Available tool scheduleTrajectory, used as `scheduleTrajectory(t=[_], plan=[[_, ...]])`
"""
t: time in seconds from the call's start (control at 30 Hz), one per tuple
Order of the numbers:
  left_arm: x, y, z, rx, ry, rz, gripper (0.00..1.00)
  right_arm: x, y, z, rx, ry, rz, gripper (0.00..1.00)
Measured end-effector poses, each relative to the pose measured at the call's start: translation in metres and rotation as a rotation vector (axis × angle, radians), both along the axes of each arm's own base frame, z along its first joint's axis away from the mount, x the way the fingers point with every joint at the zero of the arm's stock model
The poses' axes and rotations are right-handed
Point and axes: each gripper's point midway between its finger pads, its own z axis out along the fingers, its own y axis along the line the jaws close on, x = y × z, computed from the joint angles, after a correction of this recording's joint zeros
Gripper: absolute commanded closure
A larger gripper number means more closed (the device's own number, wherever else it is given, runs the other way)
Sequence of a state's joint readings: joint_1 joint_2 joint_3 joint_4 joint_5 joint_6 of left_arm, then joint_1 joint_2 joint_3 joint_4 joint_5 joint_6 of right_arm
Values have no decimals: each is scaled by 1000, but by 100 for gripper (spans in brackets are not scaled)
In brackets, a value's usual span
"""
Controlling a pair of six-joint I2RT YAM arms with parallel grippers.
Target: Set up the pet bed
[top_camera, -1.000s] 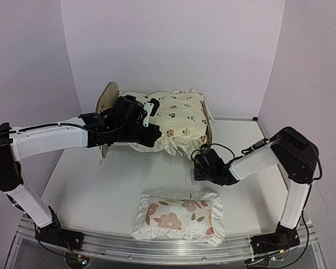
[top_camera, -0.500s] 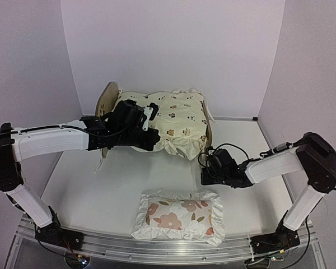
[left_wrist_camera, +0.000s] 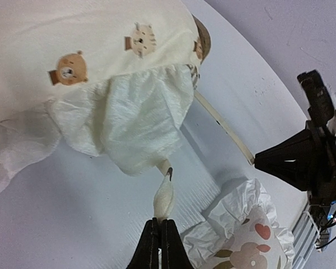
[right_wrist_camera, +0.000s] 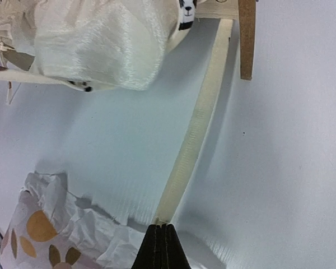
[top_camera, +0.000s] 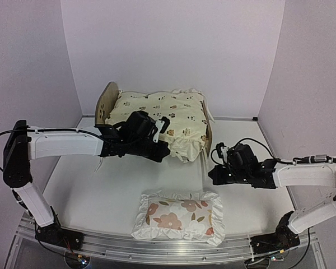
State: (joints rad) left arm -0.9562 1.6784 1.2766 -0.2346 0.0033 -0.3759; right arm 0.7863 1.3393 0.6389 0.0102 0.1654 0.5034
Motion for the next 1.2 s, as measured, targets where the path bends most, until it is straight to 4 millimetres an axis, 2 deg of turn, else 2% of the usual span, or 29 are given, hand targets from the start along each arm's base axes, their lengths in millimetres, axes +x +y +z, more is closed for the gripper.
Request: scheduleTrajectory(t=[0.07, 0.17, 0.33, 0.53, 0.6, 0.67, 0.77, 0.83, 0.97, 1.1, 1.2], plan=[[-9, -12, -7, 9, 13, -31, 98, -5, 1, 11, 28, 0, 20, 100], [-22, -32, -7, 1, 20, -76, 98, -14, 4, 29, 61, 8, 59, 100], [-35, -53, 14, -46, 5, -114, 97, -25, 20, 77, 133, 2, 162, 100], [-34, -61, 36, -90, -17, -116, 96, -32, 32, 152, 224, -85, 256, 100], [-34, -62, 39, -95, -20, -116, 96, -33, 33, 169, 242, -114, 271, 100], [-33, -61, 42, -96, -29, -108, 96, -33, 31, 172, 239, -123, 271, 90], [-28, -55, 45, -81, -53, -72, 97, -29, 26, 152, 187, -102, 245, 74], [-21, -48, 47, -61, -83, -25, 97, -25, 22, 125, 132, -61, 209, 67], [0, -30, 50, -5, -162, 105, 97, -17, 16, 56, -8, 61, 152, 53], [18, -13, 53, 53, -239, 205, 97, -7, 26, 5, -110, 138, 133, 48], [27, -3, 56, 88, -284, 257, 97, 3, 39, -23, -163, 165, 127, 48]])
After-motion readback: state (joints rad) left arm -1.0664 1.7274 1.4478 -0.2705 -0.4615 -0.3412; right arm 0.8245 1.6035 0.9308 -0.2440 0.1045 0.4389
